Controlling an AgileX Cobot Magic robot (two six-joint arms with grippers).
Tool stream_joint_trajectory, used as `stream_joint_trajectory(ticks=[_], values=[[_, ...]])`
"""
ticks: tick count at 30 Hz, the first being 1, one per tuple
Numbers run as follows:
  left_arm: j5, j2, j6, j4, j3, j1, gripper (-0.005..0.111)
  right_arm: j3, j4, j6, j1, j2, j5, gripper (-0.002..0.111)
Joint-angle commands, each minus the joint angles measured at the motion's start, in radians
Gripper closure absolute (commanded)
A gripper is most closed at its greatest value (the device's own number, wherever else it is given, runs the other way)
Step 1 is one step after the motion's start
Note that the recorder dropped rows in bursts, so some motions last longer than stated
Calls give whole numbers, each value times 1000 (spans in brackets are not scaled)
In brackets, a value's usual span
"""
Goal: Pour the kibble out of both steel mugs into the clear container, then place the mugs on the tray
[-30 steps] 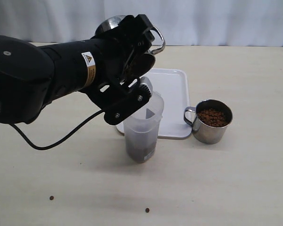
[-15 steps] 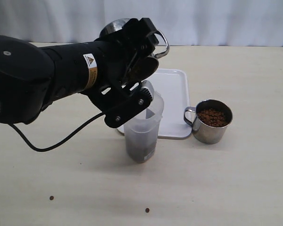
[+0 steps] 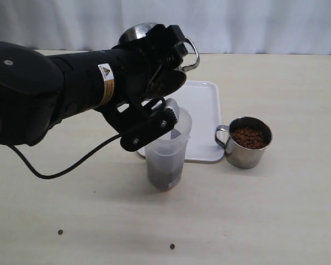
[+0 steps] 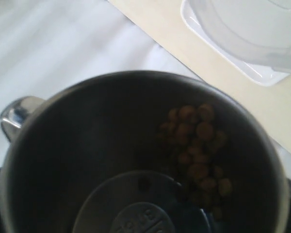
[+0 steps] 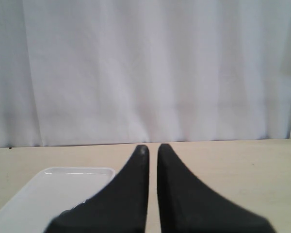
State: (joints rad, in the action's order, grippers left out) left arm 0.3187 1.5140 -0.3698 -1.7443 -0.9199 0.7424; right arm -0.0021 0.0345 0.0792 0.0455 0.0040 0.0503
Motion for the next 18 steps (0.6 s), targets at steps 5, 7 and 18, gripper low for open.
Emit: stream_joint_trajectory(ticks=[5, 7, 18], values=[[0, -5, -21, 0, -11, 3, 107, 2, -1, -5, 4, -4, -12, 103], [0, -5, -21, 0, -11, 3, 107, 2, -1, -5, 4, -4, -12, 103], [13, -5, -19, 0, -11, 37, 107, 2, -1, -5, 4, -4, -12, 103]])
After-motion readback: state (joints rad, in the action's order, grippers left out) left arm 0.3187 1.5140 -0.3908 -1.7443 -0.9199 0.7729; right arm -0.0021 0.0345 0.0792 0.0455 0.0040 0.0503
